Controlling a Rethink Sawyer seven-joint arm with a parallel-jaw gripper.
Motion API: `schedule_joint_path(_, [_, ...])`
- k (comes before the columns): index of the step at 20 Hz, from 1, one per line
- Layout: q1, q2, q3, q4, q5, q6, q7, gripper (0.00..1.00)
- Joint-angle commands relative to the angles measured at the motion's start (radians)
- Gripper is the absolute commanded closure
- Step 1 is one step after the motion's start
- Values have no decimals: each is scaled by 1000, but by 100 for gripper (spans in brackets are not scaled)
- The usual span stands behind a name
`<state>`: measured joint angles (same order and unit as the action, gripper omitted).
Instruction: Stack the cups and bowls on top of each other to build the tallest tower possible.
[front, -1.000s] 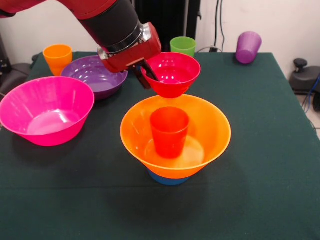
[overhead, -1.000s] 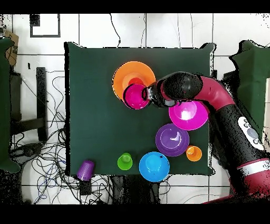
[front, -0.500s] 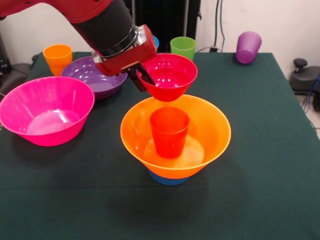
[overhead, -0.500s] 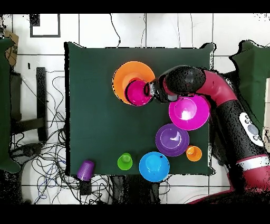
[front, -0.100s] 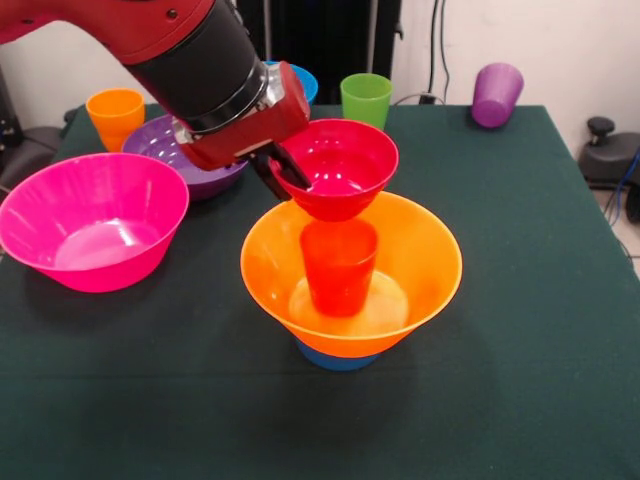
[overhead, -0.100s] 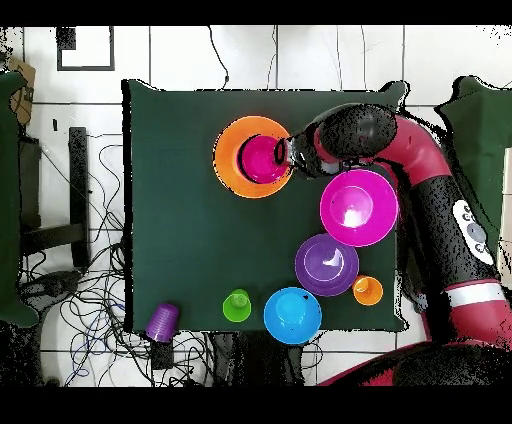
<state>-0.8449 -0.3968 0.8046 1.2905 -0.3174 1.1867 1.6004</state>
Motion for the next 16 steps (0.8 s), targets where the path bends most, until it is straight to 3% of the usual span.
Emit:
schedule_joint_path(1, [47,71,-32,-93,14,75,-92,100])
schedule_joint_path(16, [28,56,-44,0,-21,-23,-85,100])
